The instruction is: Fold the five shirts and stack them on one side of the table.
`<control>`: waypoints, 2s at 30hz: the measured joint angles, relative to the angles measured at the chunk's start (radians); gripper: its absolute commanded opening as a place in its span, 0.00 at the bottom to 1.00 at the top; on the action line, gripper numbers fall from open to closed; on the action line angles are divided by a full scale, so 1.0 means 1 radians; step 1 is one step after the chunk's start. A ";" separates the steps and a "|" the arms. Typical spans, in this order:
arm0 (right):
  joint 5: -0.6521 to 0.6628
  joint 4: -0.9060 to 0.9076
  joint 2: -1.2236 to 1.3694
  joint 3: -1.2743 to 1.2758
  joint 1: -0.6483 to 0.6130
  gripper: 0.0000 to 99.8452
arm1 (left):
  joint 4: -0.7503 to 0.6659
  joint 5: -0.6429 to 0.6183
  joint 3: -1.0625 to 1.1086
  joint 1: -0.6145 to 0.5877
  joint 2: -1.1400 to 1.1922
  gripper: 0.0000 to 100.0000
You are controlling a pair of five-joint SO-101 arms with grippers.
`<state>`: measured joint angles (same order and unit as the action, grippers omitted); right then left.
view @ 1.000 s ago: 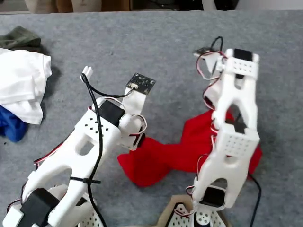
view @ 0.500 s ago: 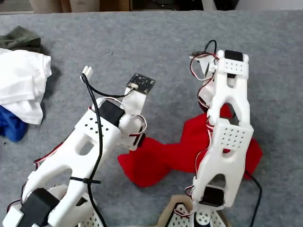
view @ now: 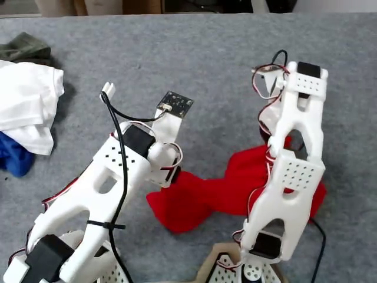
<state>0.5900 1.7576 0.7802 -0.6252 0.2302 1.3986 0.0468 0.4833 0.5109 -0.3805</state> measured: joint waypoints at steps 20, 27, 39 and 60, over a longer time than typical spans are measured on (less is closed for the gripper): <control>0.000 0.000 -0.006 0.021 -0.003 0.15 | 0.000 0.000 0.000 0.000 0.000 0.17; 0.000 0.000 -0.006 0.021 -0.003 0.02 | 0.000 0.000 0.000 0.000 0.000 0.17; 0.000 0.000 -0.057 0.021 -0.003 0.02 | 0.000 0.000 0.000 0.000 0.000 0.17; 0.012 0.006 -0.430 -0.137 0.192 0.02 | -0.342 -0.129 0.000 -0.127 0.157 0.17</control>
<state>0.6022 1.7637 0.3506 -0.7618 0.4219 1.0564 -0.0821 0.4833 0.3836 -0.2240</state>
